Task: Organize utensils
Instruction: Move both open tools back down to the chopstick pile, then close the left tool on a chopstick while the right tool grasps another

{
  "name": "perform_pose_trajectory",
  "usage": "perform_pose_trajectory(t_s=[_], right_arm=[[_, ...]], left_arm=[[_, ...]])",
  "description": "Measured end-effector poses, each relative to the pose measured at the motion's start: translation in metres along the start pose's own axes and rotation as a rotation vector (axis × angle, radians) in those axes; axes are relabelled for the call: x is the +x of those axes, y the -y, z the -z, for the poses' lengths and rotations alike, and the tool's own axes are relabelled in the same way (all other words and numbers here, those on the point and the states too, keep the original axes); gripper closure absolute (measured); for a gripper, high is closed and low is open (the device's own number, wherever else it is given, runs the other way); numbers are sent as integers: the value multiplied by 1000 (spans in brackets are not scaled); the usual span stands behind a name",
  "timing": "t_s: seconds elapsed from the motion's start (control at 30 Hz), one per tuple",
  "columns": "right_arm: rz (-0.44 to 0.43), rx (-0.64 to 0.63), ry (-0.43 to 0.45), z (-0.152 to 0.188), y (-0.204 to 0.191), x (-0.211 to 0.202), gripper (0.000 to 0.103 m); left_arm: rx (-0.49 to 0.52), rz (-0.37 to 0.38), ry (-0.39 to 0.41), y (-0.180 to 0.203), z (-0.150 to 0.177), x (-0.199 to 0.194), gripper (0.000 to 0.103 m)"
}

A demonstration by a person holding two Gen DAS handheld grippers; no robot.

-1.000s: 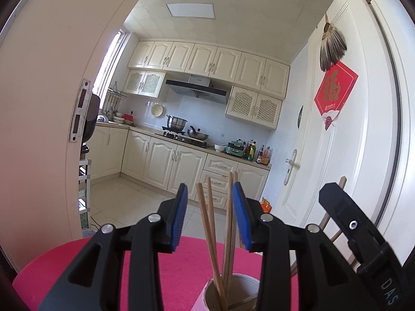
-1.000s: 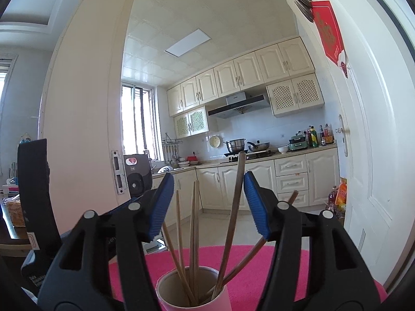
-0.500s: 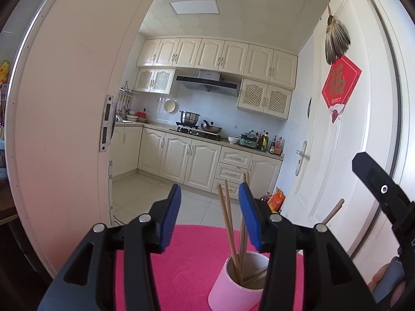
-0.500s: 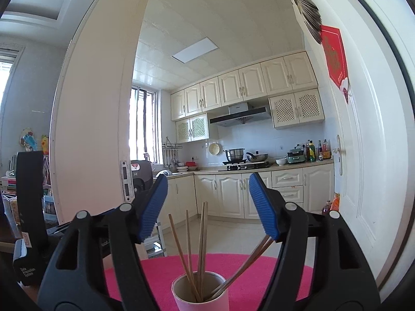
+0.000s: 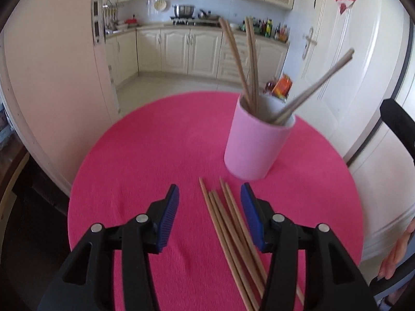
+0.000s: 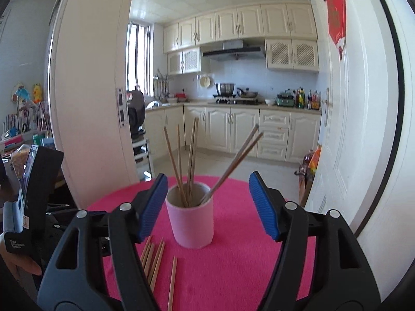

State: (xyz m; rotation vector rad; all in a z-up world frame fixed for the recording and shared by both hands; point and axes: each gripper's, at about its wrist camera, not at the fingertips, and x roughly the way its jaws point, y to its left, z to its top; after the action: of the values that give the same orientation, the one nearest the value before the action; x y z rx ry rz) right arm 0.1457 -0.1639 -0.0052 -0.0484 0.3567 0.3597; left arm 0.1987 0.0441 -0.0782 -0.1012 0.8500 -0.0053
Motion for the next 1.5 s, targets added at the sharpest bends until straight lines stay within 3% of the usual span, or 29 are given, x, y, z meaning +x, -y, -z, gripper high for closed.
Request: perform_pose_trajectory(t_s=[0.17, 0.33, 0.8, 0.93, 1.03, 1.07, 1.23, 1.37, 1.5], right_arm=[[-69, 11, -261, 27, -6, 28, 38], [-113, 38, -427, 52, -7, 48, 38], [-112, 47, -527, 64, -3, 53, 38], [-115, 34, -592, 70, -2, 63, 38], [-141, 23, -645, 74, -5, 70, 38], [-146, 10, -663, 76, -7, 72, 40], [-161, -37, -736, 82, -20, 80, 68], [-168, -72, -768, 85, -31, 87, 70], [-170, -93, -811, 90, -38, 97, 78]], left_arm=[[-50, 28, -163, -12, 28, 26, 54], [-76, 21, -237, -17, 44, 45, 54], [4, -88, -251, -2, 43, 49, 54], [47, -106, -252, 12, 35, 57, 68], [34, -95, -252, 10, 36, 53, 85], [24, -91, -253, 7, 36, 52, 90], [-27, -48, -250, -3, 39, 47, 94], [-63, -15, -245, -12, 40, 42, 95], [-75, 3, -230, -17, 41, 34, 95]])
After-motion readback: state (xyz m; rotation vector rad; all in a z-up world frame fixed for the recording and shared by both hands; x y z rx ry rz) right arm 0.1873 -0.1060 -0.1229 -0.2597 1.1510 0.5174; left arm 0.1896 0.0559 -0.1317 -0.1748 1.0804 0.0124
